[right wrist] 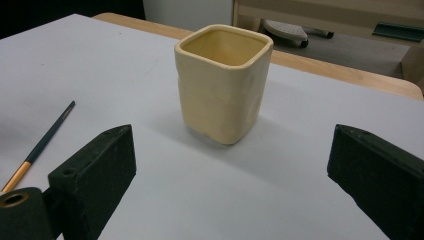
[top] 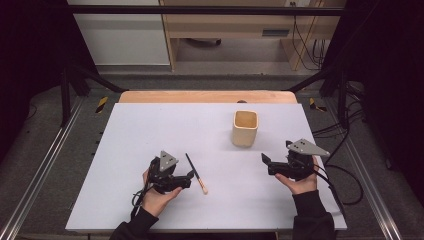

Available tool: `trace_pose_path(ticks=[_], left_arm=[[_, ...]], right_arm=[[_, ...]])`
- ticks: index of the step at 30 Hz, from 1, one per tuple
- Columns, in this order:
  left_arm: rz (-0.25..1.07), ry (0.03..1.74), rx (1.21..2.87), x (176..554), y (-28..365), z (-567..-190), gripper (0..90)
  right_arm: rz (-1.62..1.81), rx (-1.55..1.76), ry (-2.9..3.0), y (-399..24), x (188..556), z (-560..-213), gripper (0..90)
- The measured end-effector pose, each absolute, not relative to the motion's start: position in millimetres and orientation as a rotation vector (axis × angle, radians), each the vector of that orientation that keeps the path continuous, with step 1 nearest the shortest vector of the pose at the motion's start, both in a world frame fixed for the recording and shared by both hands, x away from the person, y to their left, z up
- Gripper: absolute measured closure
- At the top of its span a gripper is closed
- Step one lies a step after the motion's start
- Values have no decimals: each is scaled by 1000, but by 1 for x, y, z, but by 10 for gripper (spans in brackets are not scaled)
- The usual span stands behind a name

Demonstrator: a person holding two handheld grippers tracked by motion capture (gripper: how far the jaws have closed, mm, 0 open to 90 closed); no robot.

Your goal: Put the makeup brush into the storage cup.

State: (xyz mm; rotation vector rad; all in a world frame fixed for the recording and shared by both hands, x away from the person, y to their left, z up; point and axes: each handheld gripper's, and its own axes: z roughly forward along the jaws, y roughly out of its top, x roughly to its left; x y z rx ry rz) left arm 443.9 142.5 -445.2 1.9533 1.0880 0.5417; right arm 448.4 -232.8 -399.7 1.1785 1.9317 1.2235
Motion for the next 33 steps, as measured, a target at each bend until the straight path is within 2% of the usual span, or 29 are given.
trace_pose_path(ticks=[16,33], left_arm=[[490,1129,2053,453,117,-466,295],[442,1159,2078,458,108,-475,519]], right_arm=[[1222,1179,1938,-232,449,-400,56],[1218,1177,1947,-232,450,-402,55]])
